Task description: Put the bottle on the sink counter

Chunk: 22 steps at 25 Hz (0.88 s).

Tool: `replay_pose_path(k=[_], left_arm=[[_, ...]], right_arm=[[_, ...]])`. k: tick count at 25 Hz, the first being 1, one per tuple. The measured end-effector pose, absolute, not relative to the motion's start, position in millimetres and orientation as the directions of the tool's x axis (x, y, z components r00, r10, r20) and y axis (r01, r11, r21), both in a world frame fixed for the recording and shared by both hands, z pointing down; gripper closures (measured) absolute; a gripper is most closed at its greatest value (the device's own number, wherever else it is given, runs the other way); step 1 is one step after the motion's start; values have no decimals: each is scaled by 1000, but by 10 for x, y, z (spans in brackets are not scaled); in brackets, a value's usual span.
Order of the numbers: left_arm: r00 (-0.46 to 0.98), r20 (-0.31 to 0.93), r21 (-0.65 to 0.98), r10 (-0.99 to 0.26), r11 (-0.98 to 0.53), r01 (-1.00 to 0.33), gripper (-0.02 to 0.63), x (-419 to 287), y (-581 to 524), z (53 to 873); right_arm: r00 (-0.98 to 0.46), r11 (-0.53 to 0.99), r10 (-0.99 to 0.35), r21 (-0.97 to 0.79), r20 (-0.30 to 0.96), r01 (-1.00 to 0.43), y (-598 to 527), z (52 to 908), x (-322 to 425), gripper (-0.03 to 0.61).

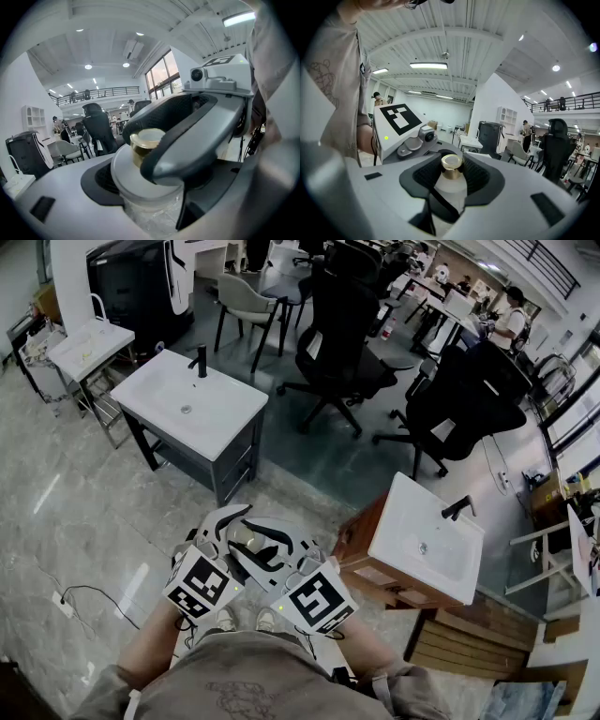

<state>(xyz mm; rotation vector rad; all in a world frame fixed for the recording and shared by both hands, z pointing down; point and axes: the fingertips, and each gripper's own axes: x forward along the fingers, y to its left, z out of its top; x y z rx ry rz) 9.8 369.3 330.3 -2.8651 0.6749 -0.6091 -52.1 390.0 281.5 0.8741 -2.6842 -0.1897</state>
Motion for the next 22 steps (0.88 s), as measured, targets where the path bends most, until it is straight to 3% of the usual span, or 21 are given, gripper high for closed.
replay_pose_path(k=[22], left_arm=[[793,363,-204,-490,-872,-445,284,629,3734,3431]], right_arm=[[-802,836,-547,197,239,-512,3957,2945,11,434]])
